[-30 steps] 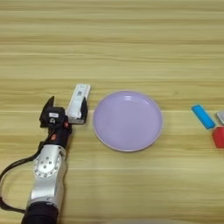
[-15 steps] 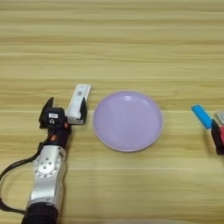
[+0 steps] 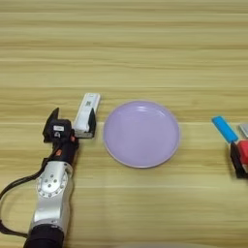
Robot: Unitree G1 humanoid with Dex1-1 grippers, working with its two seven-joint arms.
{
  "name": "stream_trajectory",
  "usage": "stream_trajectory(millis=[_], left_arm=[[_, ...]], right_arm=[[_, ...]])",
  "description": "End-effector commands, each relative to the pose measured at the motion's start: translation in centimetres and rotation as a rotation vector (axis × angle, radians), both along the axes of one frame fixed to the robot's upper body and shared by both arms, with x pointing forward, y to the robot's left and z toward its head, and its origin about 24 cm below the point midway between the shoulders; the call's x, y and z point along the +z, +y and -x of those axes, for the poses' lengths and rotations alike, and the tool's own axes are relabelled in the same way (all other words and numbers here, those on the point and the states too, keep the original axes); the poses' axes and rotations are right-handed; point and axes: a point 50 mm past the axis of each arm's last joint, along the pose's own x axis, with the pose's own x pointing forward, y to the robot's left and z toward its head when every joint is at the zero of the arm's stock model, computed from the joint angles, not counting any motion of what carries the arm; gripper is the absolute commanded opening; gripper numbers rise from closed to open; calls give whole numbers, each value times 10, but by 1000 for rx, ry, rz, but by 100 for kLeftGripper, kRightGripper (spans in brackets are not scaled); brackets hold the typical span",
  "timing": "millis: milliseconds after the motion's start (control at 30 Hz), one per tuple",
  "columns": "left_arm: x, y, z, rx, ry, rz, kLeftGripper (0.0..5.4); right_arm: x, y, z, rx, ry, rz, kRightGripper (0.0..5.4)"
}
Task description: Move the objects on the table
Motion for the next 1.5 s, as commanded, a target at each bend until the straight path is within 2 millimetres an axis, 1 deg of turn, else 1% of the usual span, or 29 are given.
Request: stream_trajectory(millis=[33, 500, 533, 667, 933, 1033, 1100, 1267, 1400, 1467, 1500], left_arm=[[-3, 2, 0, 7, 21, -7, 538], [-3, 2, 0, 11, 22, -4, 538], [-3, 3, 0, 11, 22, -4, 540], [-3, 3, 0, 12, 22, -4, 540], [-3, 2, -1, 13, 22, -3, 540], [-3, 2, -1, 13, 23, -3, 540], [-3, 2, -1, 13, 23, -4, 540], [-3, 2, -1, 12, 24, -4, 540], [-3, 2, 0, 12, 25, -5, 540], [-4, 2, 0, 12, 25, -5, 540], [-4, 2, 0, 12, 25, -5, 540]], right_arm=[[-3, 1, -3, 0, 2, 1, 540], [-9, 1, -4, 0, 18, -6, 540], [-10, 1, -4, 1, 19, -7, 523], [-13, 2, -4, 8, 30, -10, 495], [-13, 4, -5, 15, 28, -8, 414], [-13, 5, -5, 16, 26, -11, 374], [-12, 5, -6, 17, 25, -12, 358], [-11, 6, -5, 19, 18, -10, 296], [-9, 7, -5, 24, 12, -9, 259], [-9, 8, -5, 27, 9, -10, 231], [-8, 9, -5, 29, 6, -9, 227]])
